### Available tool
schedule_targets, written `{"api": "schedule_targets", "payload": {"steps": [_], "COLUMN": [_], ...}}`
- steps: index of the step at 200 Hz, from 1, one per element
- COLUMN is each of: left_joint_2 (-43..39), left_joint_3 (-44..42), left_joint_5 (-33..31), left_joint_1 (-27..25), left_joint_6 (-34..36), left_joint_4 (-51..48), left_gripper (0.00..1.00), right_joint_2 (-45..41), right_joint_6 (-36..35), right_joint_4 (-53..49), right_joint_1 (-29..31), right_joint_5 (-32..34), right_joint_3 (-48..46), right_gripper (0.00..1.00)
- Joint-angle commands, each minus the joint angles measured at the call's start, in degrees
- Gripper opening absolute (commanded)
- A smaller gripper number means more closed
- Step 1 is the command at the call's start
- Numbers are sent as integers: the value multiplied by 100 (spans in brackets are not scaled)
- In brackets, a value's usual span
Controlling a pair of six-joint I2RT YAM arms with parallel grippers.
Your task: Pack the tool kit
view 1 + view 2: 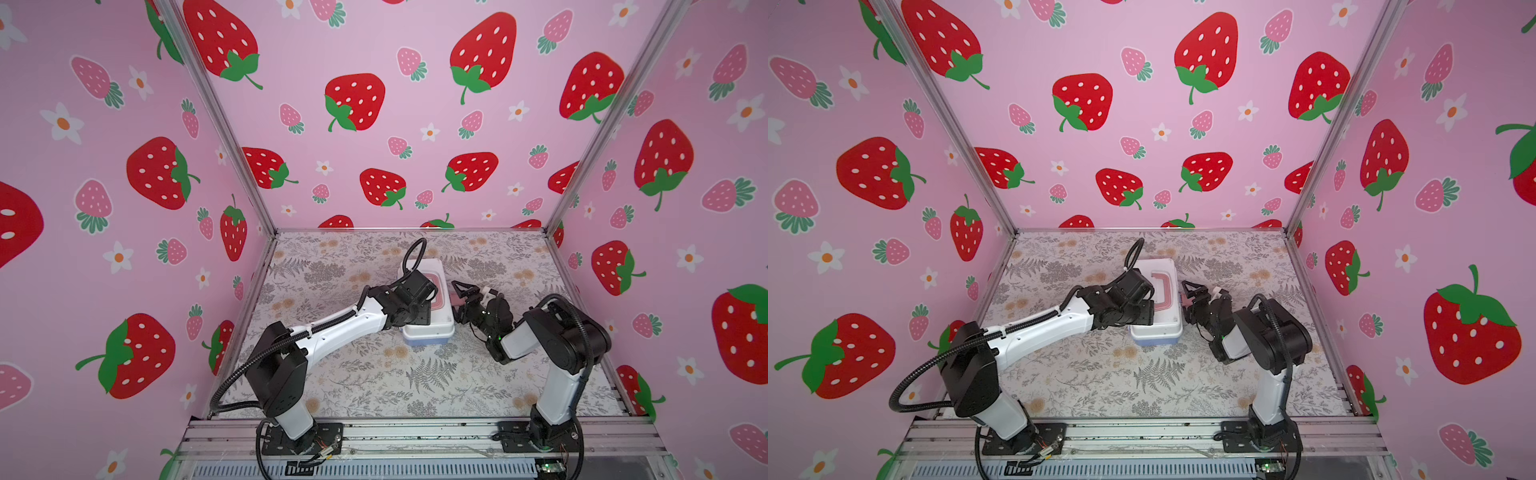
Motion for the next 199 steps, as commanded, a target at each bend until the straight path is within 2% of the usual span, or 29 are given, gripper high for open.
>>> {"api": "schedule_targets", "payload": {"steps": [1, 48, 74, 119, 156, 183, 199], "left_joint_2": [408, 502, 568, 577, 608, 651, 682], "left_joint_3": [-127, -85, -22, -11, -13, -21, -16], "left_joint_5": [354, 363, 385, 407, 448, 493, 513], "left_joint_1": [-77, -71, -77, -69, -85, -112, -120], "left_joint_6": [27, 55, 62, 49, 18, -18, -40], "left_joint_4": [-233, -270, -296, -295, -270, -236, -243], "left_gripper": [69, 69, 69, 69, 69, 69, 68], "right_joint_2": [133, -26, -267, -925, -1362, -1158, -881], "right_joint_6": [-17, -281, -571, -1153, -1719, -1741, -1523], "right_joint_4": [791, 848, 531, -257, -1352, -1458, -997], "right_joint_1": [-100, -222, -230, -230, -230, -230, -230], "right_joint_5": [-214, -429, -530, -539, -661, -821, -928], "right_joint_3": [-11, -150, -166, -201, 87, 159, 58], "right_gripper": [77, 66, 61, 63, 66, 66, 61]}}
